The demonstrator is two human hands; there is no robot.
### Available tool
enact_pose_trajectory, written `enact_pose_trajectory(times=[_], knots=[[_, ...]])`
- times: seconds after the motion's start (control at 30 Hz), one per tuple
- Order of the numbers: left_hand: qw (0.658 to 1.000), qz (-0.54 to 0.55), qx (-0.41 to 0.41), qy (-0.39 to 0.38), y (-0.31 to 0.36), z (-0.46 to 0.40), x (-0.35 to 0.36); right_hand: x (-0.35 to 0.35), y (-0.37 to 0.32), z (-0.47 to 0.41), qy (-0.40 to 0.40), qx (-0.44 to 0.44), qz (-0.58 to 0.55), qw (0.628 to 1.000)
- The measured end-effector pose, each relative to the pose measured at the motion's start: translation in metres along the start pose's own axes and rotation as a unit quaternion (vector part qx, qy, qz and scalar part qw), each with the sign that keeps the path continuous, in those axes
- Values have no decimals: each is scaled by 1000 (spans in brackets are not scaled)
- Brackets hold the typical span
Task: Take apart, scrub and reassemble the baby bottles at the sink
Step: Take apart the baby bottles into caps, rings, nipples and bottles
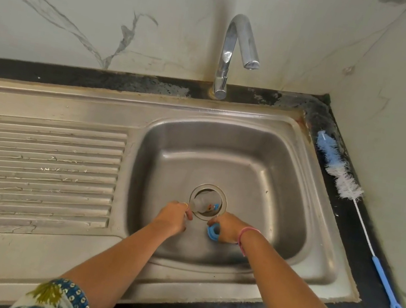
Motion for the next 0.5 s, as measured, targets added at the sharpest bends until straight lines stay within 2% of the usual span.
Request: enact_pose_trajectory(times=[0.17,0.37,0.5], knots=[[998,-52,-13,-40,0,-9,24,19,-7,-8,-66,1,37,997],[993,-94,-2,-65,2,-10,36,21,-12,-6,-77,-3,47,996],[992,-100,-9,-80,1,-4,36,14,-13,6,-56,0,11,998]])
Point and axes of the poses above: each hand's wrist, its own z-axis away from the middle knuckle, its own x-axis out of the palm, y = z × x, the point moved 5 cm from there along -z, towards the middle knuckle, and after that the axes turned 6 degrees about -x, right-handed, at the moved point
